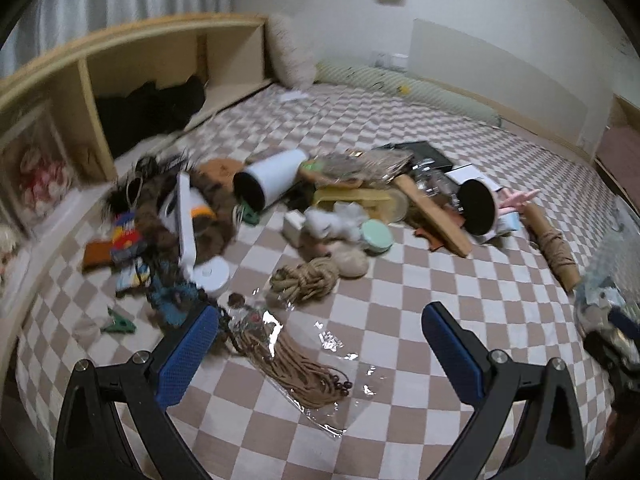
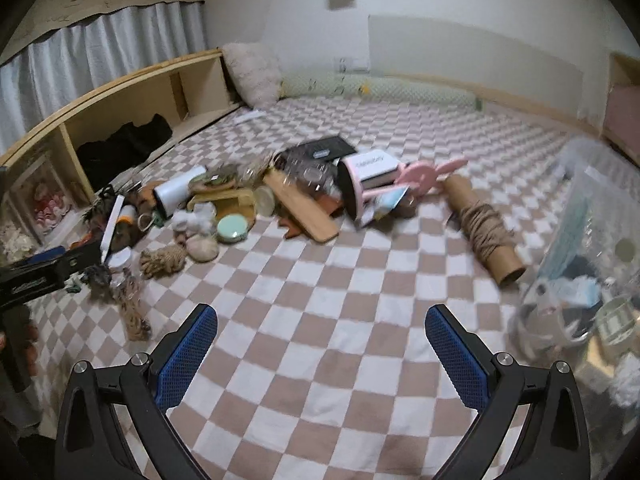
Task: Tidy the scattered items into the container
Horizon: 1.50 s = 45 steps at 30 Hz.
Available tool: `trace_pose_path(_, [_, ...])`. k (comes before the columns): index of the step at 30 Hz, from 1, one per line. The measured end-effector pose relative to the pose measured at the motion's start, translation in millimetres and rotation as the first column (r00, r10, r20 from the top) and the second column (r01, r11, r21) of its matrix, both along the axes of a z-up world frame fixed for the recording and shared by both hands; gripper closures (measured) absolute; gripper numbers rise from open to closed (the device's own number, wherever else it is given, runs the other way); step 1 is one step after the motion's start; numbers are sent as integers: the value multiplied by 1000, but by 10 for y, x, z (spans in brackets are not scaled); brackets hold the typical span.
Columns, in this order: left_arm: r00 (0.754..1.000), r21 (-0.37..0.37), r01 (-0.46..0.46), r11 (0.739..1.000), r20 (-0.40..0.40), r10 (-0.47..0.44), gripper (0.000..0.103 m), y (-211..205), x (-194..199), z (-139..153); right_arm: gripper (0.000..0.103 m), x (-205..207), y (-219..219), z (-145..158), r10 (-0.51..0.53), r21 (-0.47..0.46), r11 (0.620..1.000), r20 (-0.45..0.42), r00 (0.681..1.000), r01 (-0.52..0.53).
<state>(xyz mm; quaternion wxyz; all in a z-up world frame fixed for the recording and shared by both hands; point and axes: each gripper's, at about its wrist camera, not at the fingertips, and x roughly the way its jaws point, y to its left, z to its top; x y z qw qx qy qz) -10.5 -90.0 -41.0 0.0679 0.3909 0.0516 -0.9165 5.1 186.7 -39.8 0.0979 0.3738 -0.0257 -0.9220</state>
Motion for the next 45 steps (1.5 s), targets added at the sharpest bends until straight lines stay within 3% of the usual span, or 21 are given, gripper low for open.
trace_pose_path(8, [985,-27,-97,995,138,100,2,77,-210,-528,0,11,102,-124,5,-3,1000,19,1000,-5])
trace_pose_path(13, [971,-161,-109,981,193,140,2,279,-402,-708,0,-17,204,-185,-2,-33,999,50,999,4])
trace_pose_path(18, [952,-335,-108,936,236,195,2,449,-560,-862,0,-32,269,-225,-7,-41,999,66,998,9])
trace_pose_path(22, [937,-364,-132,922,258,236,2,353,-528,-916,0,-50,318,-258,-10,-52,999,83,997,15])
trace_pose_path(27, [929,-327,-174,929,260,266,2,116,-399,-879,0,-41,370,-243,-16,-75,997,85,996,22])
trace_pose_path(32, [935,-241,-212,947,230,268,2,-89,-261,-758,0,-37,415,-251,-27,-110,993,104,994,38])
trace_pose_path(36, [938,-180,-225,958,224,263,10,-212,-188,-705,0,-38,445,-296,-29,-129,991,132,991,46])
trace_pose_path(45, [942,-134,-260,956,185,281,12,-395,-45,-497,0,-34,454,-338,-17,-144,989,156,988,40])
